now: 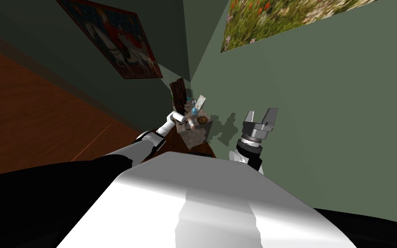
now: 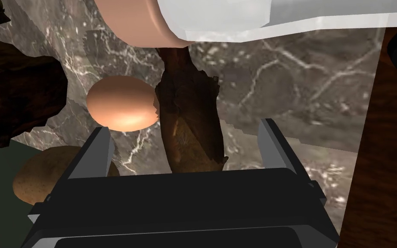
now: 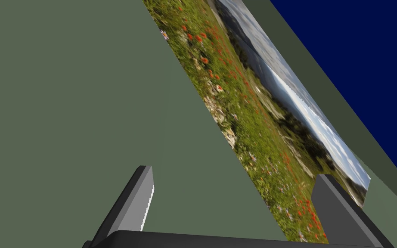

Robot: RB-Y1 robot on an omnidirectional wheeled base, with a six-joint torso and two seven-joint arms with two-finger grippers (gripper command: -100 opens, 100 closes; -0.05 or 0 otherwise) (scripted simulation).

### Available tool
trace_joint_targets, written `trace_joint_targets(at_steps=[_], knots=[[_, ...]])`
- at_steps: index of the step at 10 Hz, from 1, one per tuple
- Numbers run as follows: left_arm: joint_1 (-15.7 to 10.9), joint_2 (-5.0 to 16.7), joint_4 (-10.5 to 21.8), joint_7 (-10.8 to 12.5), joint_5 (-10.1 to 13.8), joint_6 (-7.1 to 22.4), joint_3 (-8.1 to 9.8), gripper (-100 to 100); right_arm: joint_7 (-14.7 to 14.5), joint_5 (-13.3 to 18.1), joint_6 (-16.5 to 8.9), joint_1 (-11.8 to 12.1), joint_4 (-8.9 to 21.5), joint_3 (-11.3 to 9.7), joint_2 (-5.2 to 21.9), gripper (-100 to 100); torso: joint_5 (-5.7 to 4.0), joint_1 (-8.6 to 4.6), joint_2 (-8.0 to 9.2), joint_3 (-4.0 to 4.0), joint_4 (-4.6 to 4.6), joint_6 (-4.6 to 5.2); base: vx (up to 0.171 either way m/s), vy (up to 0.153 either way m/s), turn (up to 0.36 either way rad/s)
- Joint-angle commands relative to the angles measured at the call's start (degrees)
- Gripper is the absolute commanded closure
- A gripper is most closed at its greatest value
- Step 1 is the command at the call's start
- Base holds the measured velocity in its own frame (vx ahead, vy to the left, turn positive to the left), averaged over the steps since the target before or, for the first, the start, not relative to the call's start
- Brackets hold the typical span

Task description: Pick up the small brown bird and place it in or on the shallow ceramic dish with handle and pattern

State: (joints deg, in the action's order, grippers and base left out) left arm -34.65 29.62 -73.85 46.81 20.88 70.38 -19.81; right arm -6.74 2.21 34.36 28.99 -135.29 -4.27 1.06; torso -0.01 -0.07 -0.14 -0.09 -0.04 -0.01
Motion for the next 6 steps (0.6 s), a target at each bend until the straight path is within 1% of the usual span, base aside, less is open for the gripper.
trace_joint_targets(at_steps=[1, 2, 4, 5, 6], knots=[[0.0, 0.0, 0.0, 0.0, 0.0, 0.0, 0.0, 0, 0.0, 0.0, 0.0, 0.0, 0.0, 0.0, 0.0, 0, 0.0, 0.0, 0.0, 0.0, 0.0, 0.0, 0.0, 0.0, 0.0], [0.61, -0.63, 1.61, -0.96, -0.58, -1.86, 0.6, -100, 0.0, 0.0, 0.0, 0.0, 0.0, 0.0, 0.0, 0, 0.02, 0.06, 0.08, 0.05, 0.02, 0.0, 0.03, -0.008, -0.004], [1.23, -1.26, 3.23, -1.9, -1.16, -3.7, 1.19, -100, 0.0, 0.0, 0.0, 0.0, 0.0, 0.0, 0.0, 0, 0.02, 0.06, -0.02, -0.01, 0.0, -0.01, 0.045, -0.009, -0.002], [0.9, -1.09, 2.79, -1.49, -0.97, -2.94, 0.95, -100, 0.0, 0.0, 0.0, 0.0, 0.0, 0.0, 0.0, 0, 0.02, 0.07, -0.04, -0.02, -0.01, -0.01, 0.019, -0.003, 0.001], [0.95, -1.12, 2.88, -1.62, -1.01, -3.18, 0.99, 100, 0.0, 0.0, 0.0, 0.0, 0.0, 0.0, 0.0, 0, 0.02, 0.08, 0.03, 0.02, 0.01, 0.0, 0.0, 0.0, 0.0]])
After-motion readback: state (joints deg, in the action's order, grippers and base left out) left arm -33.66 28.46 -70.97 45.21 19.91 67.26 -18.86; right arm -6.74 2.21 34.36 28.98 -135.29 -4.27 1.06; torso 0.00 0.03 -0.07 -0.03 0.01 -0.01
